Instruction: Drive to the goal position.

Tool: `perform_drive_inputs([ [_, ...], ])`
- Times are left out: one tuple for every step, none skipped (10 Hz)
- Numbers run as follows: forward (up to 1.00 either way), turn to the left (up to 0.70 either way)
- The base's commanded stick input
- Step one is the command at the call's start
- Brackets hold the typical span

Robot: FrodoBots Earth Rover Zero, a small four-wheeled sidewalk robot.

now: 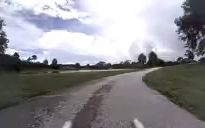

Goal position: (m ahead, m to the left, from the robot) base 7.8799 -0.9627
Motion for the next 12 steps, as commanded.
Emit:
perform_drive_inputs([
  [0.7,-0.23],
  [0.7,-0.14],
  [0.7,-0.04],
  [0.7,0.0],
  [0.7,0.0],
  [0.7,0.0],
  [0.7,0.0],
  [0.7,0.0],
  [0.7,0.0],
  [0.7,0.0],
  [0.7,0.0],
  [0.7,0.0],
])
